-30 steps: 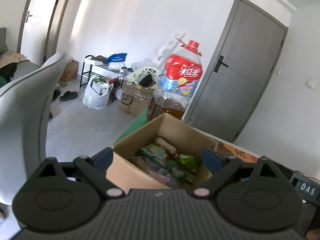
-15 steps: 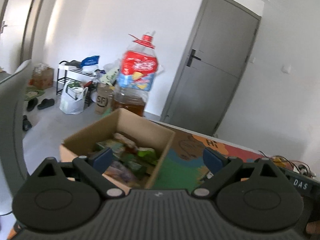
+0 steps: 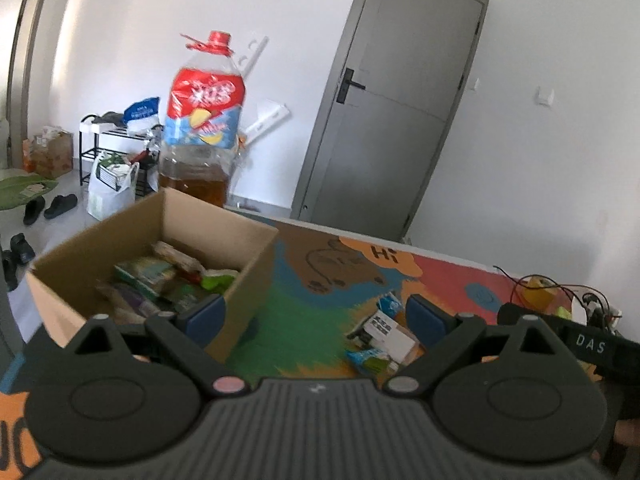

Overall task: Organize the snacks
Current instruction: 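Withdraw both tools from the box toward the remaining snacks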

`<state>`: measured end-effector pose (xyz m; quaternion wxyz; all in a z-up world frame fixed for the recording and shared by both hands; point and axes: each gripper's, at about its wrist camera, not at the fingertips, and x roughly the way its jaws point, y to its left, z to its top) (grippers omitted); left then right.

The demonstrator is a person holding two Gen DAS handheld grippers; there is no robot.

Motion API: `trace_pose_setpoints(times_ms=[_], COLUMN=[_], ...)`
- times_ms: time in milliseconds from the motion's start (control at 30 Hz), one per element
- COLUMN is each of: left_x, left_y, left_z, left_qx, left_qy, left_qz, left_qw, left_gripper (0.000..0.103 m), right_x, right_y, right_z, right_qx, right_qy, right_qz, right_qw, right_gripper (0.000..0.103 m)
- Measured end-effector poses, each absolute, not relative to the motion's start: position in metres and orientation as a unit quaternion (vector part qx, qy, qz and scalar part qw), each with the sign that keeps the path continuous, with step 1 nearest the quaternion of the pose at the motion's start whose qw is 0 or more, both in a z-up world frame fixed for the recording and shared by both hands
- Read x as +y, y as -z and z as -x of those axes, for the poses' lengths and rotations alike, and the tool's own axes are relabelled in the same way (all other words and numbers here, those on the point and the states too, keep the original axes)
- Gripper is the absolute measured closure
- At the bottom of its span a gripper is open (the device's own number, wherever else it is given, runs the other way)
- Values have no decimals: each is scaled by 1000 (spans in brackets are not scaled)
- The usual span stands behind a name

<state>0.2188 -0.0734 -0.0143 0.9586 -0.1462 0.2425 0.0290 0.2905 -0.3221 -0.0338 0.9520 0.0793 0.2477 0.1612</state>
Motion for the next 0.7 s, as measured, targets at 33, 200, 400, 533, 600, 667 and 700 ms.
trace_pose_setpoints(times_ms=[33,200,400,533,600,667,700], left_x=[-75,-86,-104,-117,-122,-126,-128], left_y=[16,29,47,61,69,78,81], left_z=[-223,-242,-262,-274,-279,-285,-288], left_qx=[246,259,276,283,288,297,300], left_qy=[-29,-39,-35,-33,-36,-38,-39], left_qz=[147,146,142,137,138,144,145], left_qw=[958,954,950,949,947,943,942], left_gripper=[7,7,7,7,8,8,9], right_x=[-326,-337,-345,-349,-350,-353,-355], right_y=[36,44,54,63,66,73,77], right_z=[-293,-305,-325,-344,-352,-360,-363], right_qx=[250,256,262,269,268,270,273], right_qy=[-158,-153,-156,-169,-173,-179,-181], right_qz=[-80,-78,-70,-62,-50,-50,-55], right_qw=[952,951,950,946,947,945,943], right_gripper=[0,0,0,0,0,0,0])
